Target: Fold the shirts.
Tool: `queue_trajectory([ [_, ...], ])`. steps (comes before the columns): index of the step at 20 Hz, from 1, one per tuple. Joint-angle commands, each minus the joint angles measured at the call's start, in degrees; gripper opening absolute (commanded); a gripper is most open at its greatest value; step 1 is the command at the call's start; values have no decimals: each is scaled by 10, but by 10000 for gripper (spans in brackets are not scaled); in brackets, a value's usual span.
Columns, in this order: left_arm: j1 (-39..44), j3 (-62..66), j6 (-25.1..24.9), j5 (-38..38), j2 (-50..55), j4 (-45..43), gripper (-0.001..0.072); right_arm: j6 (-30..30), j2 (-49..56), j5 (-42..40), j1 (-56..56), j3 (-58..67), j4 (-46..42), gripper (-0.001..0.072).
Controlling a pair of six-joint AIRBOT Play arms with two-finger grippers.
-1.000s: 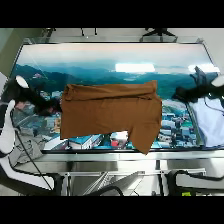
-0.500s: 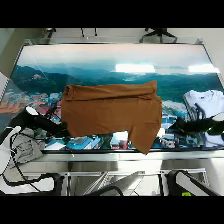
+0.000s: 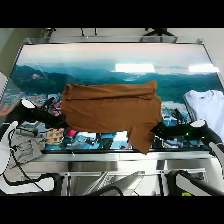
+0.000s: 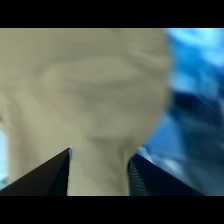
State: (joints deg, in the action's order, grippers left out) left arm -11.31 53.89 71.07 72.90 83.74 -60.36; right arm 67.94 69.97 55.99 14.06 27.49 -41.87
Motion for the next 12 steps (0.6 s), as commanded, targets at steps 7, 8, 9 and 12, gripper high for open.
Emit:
queue_trajectory([
  [7, -52, 8, -1, 89, -4, -2, 6, -107, -54, 97, 17, 57, 80, 14],
  [8, -70, 8, -2, 101, -12, -2, 6, -95, -83, 105, 39, 63, 59, 14],
  [9, -87, 8, -1, 101, -26, -2, 6, -81, -111, 112, 66, 67, 30, 15],
  [12, -130, 8, 0, 79, -81, 4, 6, -83, -158, 140, 140, 69, -12, 15],
])
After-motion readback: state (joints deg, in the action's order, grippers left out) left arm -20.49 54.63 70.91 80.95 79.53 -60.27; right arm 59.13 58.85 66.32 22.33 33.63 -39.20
